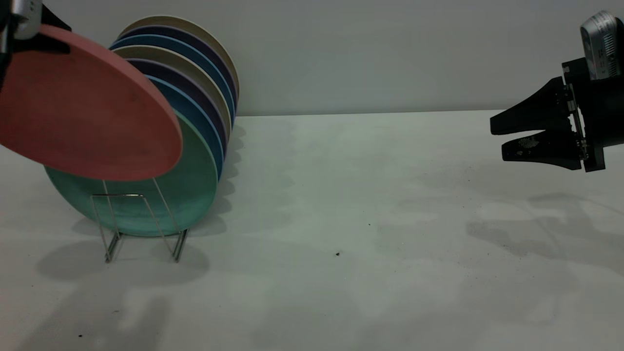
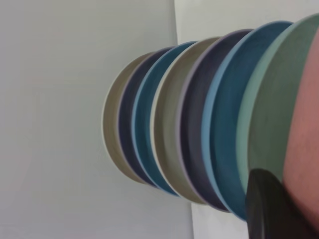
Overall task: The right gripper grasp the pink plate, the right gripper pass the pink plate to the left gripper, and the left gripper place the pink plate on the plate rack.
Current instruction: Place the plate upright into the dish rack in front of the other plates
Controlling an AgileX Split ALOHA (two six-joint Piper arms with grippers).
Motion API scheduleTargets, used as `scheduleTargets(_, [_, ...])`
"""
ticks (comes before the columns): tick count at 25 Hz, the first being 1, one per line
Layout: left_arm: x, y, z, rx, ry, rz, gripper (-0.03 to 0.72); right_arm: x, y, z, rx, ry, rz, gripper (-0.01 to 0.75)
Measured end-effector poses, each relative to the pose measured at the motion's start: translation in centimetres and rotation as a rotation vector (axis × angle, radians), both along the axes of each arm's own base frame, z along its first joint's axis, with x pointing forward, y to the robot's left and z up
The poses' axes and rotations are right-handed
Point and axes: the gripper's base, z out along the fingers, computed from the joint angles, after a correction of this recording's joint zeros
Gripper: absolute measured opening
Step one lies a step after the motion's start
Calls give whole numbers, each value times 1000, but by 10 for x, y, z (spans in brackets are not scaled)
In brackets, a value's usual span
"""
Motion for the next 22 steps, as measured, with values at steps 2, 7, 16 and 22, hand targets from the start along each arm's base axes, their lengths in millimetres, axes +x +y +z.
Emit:
scheduleTargets(2, [2, -1, -5, 5, 20, 0, 88, 0, 0, 0, 1, 0, -2, 475])
scheduleTargets(7, [8, -1, -14, 11, 39, 4, 88, 0, 0, 0, 2, 1, -3, 475])
scheduleTargets(16, [13, -3, -28, -5, 91, 24, 91, 0, 0, 0, 4, 0, -4, 475])
scheduleTargets(22, [13, -4, -27, -95, 104, 88, 161, 0, 0, 0, 5, 0, -3, 475])
